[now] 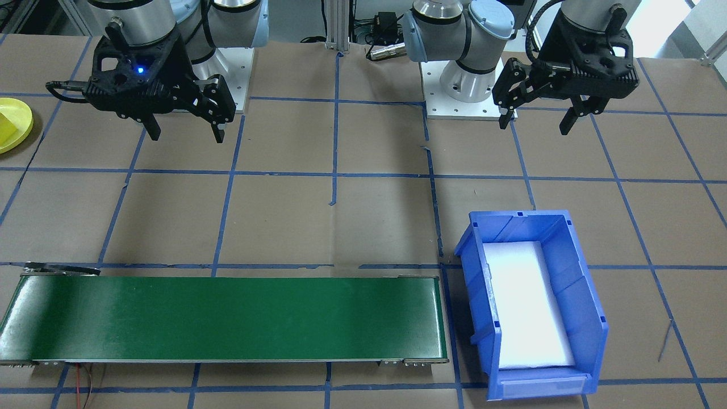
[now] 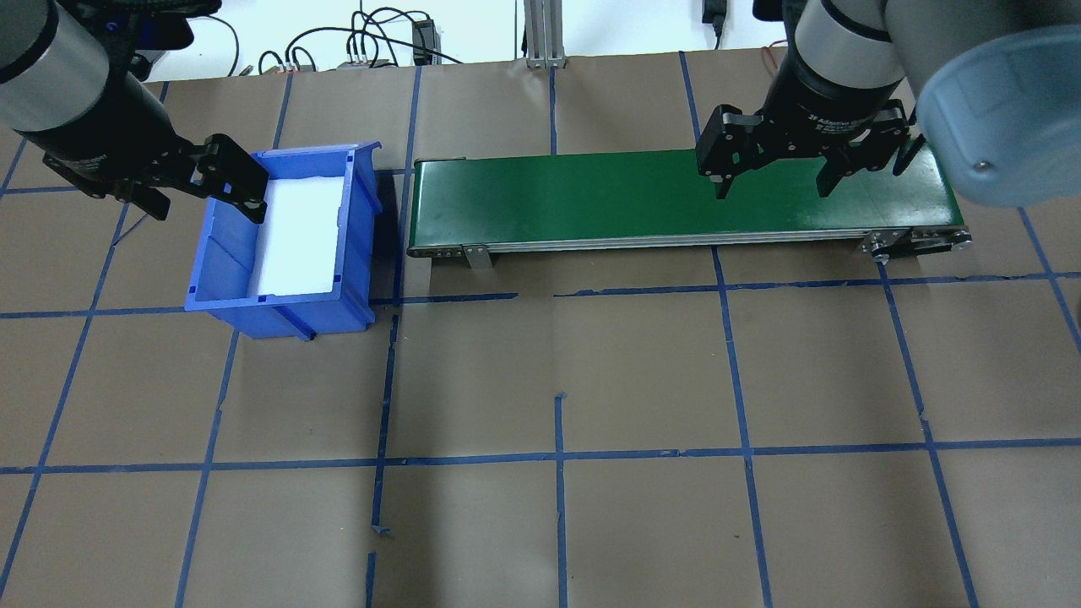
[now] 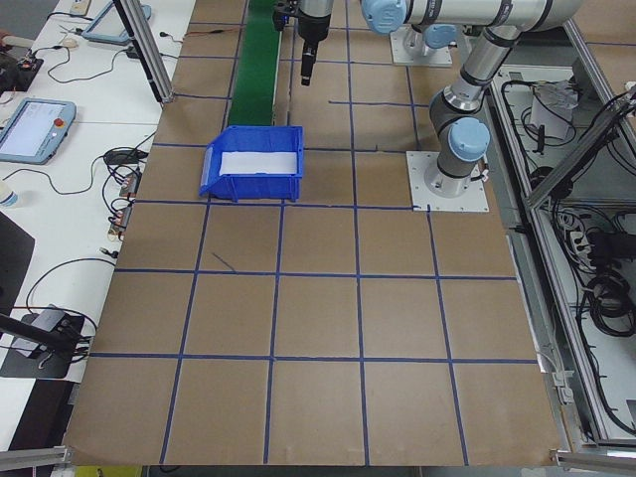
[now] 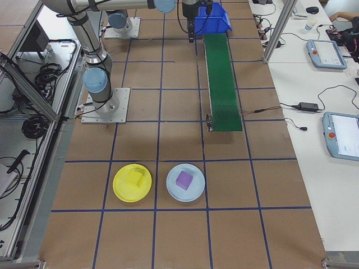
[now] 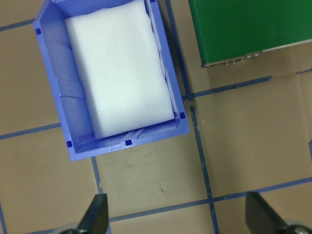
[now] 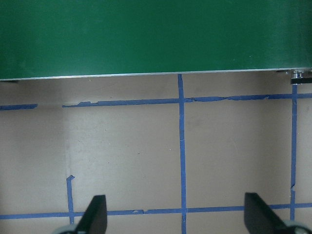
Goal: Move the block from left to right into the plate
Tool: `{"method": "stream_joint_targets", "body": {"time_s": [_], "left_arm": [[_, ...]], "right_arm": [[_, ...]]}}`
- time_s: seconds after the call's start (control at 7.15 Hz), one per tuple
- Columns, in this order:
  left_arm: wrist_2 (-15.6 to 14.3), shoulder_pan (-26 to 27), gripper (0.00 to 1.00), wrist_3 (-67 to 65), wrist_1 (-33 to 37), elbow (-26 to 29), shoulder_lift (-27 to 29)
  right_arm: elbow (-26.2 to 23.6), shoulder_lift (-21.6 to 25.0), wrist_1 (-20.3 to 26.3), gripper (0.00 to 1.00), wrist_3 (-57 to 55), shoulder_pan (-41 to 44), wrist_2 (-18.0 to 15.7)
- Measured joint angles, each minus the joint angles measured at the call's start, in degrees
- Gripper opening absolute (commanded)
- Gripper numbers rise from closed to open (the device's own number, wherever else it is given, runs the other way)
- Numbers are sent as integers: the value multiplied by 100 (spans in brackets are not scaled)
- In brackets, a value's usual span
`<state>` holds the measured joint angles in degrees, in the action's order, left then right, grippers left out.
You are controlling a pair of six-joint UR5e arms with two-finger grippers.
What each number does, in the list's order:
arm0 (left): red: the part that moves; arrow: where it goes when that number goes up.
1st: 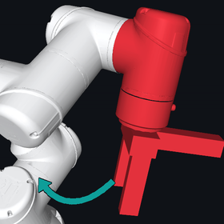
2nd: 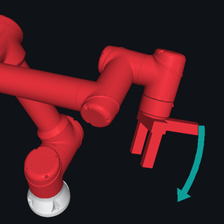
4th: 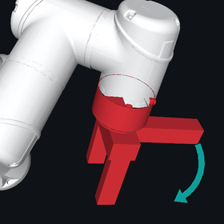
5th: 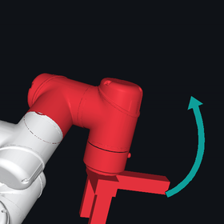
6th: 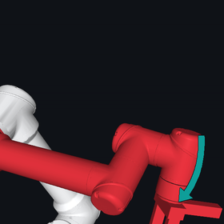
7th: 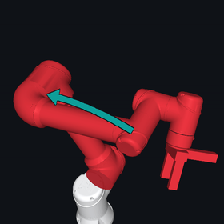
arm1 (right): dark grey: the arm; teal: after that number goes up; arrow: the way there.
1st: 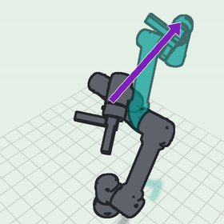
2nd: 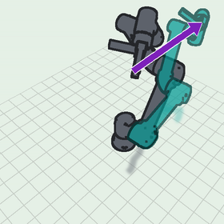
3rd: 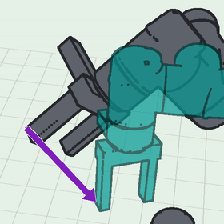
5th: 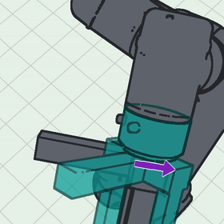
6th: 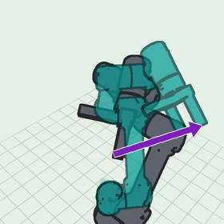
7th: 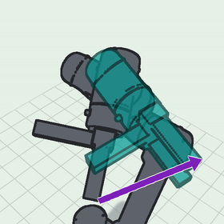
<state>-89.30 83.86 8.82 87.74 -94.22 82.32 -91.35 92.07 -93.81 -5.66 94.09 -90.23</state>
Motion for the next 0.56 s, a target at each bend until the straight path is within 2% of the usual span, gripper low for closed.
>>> {"method": "stream_joint_targets", "body": {"time_s": [0.28, 0.56], "left_arm": [[-6, 418, 100, -940, 9, -7, 27], [-11, 684, 100, -1253, -6, -15, 66]], "right_arm": [[8, 1, 98, 100, -5, -15, 5], [23, -4, 331, 100, 1, -43, 18]]}}
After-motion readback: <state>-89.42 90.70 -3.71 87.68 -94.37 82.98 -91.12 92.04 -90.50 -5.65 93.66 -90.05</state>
